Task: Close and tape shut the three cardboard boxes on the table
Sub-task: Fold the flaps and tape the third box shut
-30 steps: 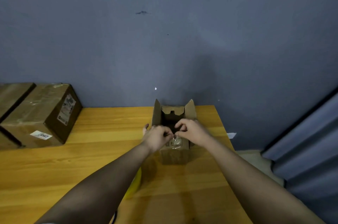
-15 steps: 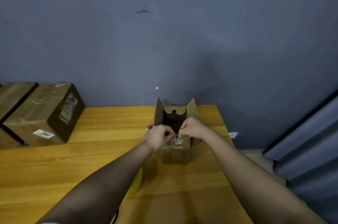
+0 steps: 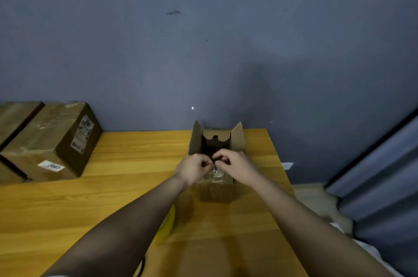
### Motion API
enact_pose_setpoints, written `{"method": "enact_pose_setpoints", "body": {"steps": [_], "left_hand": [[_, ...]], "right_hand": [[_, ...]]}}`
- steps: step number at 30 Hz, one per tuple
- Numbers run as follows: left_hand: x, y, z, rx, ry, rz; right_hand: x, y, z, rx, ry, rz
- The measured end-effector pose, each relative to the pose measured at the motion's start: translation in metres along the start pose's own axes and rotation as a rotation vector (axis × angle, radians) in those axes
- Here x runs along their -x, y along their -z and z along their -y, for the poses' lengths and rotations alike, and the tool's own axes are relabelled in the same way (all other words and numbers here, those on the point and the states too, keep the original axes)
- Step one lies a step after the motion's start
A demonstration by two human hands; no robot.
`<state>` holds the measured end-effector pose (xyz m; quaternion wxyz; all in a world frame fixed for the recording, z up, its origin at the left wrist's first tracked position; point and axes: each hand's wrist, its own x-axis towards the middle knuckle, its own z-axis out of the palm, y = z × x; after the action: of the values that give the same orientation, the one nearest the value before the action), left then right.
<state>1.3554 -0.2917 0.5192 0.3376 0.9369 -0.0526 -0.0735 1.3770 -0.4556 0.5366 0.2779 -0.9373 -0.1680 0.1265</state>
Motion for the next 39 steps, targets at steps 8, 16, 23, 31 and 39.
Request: {"method": "enact_pose_setpoints", "body": {"steps": [8,16,23,31,39], "left_hand": [[-0.001,-0.001,-0.003,-0.034,0.002,0.008],[-0.005,-0.001,-0.005,-0.038,0.008,0.023],[-0.004,-0.005,-0.005,-0.077,0.017,0.000],[-0.004,0.008,-0.011,-0.154,-0.001,0.107],[-0.004,0.008,-0.004,-0.181,0.011,0.110]], "right_hand": [[-0.005,0.011,0.000,0.007,-0.062,0.069],[-0.009,0.013,-0.001,0.134,-0.084,0.122],[-0.005,0.006,-0.001,0.263,0.011,0.160],[-0.006,0.000,0.002,0.147,-0.020,0.125],[-0.002,0.004,0.003,0.149,0.024,0.085]]}}
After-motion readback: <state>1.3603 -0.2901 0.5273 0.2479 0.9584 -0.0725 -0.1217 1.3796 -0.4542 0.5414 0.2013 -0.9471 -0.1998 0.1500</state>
